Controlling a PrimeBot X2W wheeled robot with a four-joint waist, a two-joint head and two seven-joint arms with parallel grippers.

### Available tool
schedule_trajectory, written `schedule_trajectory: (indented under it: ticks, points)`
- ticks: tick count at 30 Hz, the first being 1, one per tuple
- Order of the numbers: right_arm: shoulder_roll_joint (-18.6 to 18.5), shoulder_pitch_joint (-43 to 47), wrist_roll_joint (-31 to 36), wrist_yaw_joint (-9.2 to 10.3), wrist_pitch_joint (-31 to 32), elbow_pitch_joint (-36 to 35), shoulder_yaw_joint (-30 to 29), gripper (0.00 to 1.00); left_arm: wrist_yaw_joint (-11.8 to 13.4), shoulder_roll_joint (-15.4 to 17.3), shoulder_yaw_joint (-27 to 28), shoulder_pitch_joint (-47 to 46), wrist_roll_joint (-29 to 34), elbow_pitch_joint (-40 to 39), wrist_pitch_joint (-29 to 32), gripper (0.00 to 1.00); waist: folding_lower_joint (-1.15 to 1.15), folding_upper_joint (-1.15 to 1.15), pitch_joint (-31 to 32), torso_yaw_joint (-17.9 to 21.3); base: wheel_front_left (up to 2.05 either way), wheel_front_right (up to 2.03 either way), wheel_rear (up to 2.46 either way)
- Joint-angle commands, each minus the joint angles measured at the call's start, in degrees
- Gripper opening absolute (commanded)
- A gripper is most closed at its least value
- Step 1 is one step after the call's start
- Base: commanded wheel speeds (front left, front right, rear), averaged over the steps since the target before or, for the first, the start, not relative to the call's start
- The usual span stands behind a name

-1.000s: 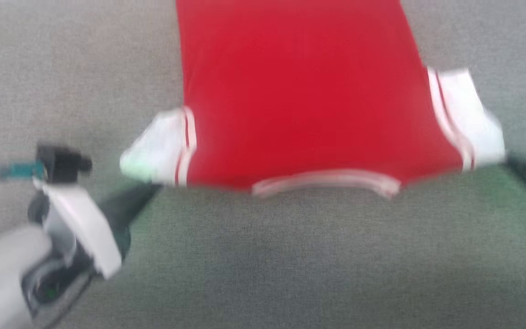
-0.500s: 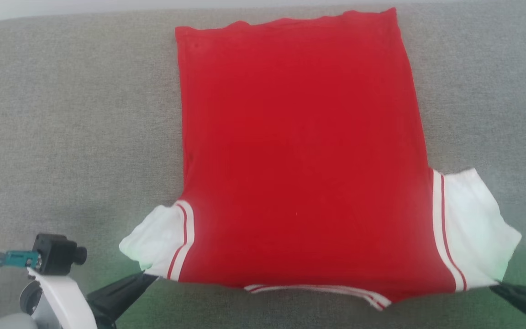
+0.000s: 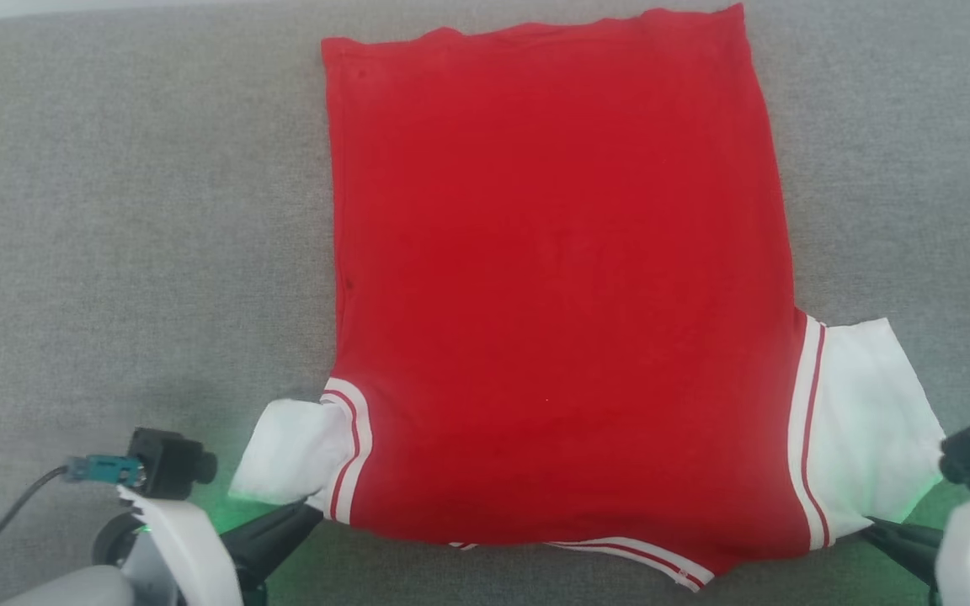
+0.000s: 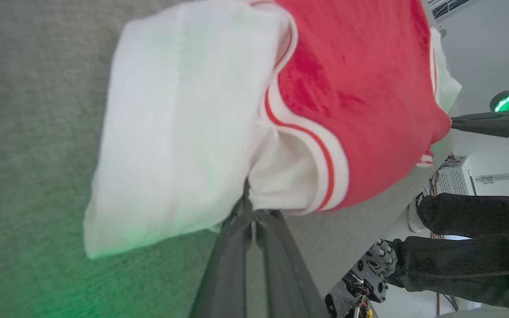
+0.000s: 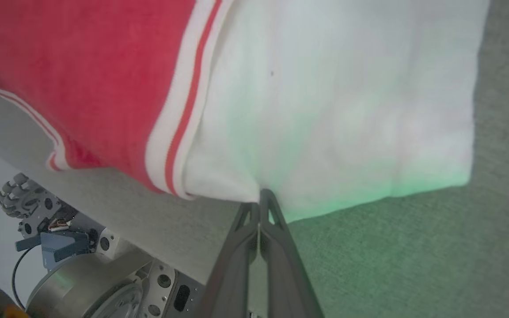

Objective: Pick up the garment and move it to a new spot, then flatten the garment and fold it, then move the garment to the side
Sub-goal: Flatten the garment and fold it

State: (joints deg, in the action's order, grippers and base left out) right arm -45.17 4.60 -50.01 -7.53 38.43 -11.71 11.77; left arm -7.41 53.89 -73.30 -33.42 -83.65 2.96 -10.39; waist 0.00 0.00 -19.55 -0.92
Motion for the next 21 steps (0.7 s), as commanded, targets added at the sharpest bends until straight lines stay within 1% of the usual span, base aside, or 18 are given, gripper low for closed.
schedule_trajectory:
  ticks: [1, 4, 7, 10, 11, 12, 13, 14, 15, 18, 21]
  points:
    - [1.38, -1.92, 1.81, 0.09, 0.72, 2.08, 1.28, 0.00, -0.09, -1.77, -0.08, -0.34, 0.56, 1.78, 0.50, 0.00, 0.00, 0.00, -0.53, -0.10, 0.00, 0.00, 0.00]
    - [3.62, -3.71, 3.61, 0.09, 1.08, 5.46, 3.62, 0.00, 0.06, -3.84, -0.20, -0.26, 1.56, 5.60, 1.12, 0.00, 0.00, 0.00, -1.05, -0.30, 0.00, 0.00, 0.00]
    - [4.76, -5.14, 5.53, 0.09, 0.73, 7.89, 6.33, 0.00, 0.16, -5.90, -0.30, 0.10, 2.60, 8.28, 1.50, 0.00, 0.00, 0.00, -1.34, -0.28, 0.00, 0.00, 0.00]
    - [5.39, -6.52, 6.49, 0.09, -0.02, 8.47, 8.26, 0.00, 0.26, -6.89, -0.34, 0.71, 2.63, 9.48, 1.13, 0.00, 0.00, 0.00, -1.31, 0.11, 0.00, 0.00, 0.00]
    - [5.23, -7.17, 7.11, 0.09, -0.64, 8.25, 8.41, 0.27, 0.26, -7.06, -0.35, 0.91, 2.52, 9.57, 0.91, 0.00, 0.00, 0.00, -1.27, 0.36, 0.00, 0.00, 0.00]
    - [5.23, -7.17, 7.11, 0.09, -0.64, 8.25, 8.41, 0.27, 0.26, -7.06, -0.35, 0.91, 2.52, 9.57, 0.91, 0.00, 0.00, 0.00, -1.27, 0.36, 0.00, 0.00, 0.00]
    - [5.05, -7.53, 7.55, 0.09, -1.27, 8.05, 8.27, 0.47, 0.26, -7.22, -0.36, 1.05, 2.46, 9.60, 0.69, 0.00, 0.00, 0.00, -1.17, 0.51, 0.00, 0.00, 0.00]
    - [4.79, -7.76, 7.95, 0.10, -1.73, 7.69, 8.01, 0.94, 0.26, -7.24, -0.35, 1.22, 2.54, 9.62, 0.32, 0.00, 0.00, 0.00, -1.07, 0.66, 0.00, 0.00, 0.00]
    - [4.38, -7.79, 8.09, 0.11, -1.94, 7.02, 7.67, 1.00, 0.26, -7.18, -0.33, 1.30, 2.68, 9.56, 0.08, 0.00, 0.00, 0.00, -1.00, 0.81, 0.00, 0.00, 0.00]
    - [2.50, -6.79, 7.29, 0.17, -1.74, 3.70, 4.75, 1.00, 0.25, -7.02, -0.27, 1.51, 3.14, 8.81, -1.01, 0.00, 0.00, 0.00, -0.83, 1.11, 0.00, 0.00, 0.00]
    - [0.87, -5.68, 5.56, 0.07, -0.20, -1.71, 1.21, 1.00, 0.24, -6.99, -0.23, 1.31, 3.90, 7.90, -2.07, 0.00, 0.00, 0.00, -1.00, 1.09, 0.00, 0.00, 0.00]
